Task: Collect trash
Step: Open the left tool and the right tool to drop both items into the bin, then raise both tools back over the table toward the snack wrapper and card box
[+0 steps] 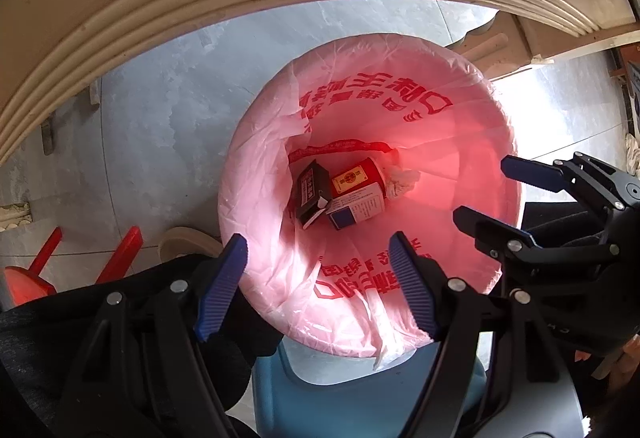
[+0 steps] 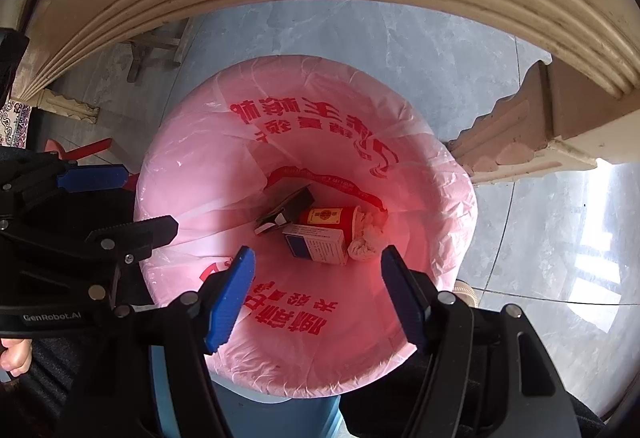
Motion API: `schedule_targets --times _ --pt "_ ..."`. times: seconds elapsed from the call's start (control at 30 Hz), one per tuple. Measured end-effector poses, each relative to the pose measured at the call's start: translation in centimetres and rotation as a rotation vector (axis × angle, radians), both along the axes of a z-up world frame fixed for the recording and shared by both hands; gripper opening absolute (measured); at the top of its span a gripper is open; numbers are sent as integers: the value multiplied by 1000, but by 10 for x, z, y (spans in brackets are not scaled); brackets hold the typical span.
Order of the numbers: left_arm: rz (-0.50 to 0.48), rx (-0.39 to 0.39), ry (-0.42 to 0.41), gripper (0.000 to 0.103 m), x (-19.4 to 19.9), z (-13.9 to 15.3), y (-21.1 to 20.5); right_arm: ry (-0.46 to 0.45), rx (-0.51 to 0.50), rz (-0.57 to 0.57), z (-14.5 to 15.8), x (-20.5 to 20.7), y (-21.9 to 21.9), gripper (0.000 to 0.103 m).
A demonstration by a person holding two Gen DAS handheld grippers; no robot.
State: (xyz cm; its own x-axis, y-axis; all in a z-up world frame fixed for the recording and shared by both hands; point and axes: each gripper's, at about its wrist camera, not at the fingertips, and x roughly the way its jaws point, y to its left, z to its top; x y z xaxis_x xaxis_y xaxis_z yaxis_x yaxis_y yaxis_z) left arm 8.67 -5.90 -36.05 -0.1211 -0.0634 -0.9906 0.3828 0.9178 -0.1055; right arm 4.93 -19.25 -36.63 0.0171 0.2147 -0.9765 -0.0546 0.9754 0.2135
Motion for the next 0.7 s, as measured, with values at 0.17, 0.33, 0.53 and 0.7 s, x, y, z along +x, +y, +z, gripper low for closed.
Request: schedule_targets --times 0.17,0.33,0.53,0.7 --pt "-7 -1 -9 72 0 7 2 -12 4 -7 4 -1 0 65" --pt "-40 26 -39 72 -6 21 3 -32 17 -4 20 -7 2 65" --pt "-79 18 -93 72 -18 64 16 -97 63 0 63 -19 6 74" --pt "-132 -9 -162 72 -29 126 29 -186 58 33 123 -31 9 82"
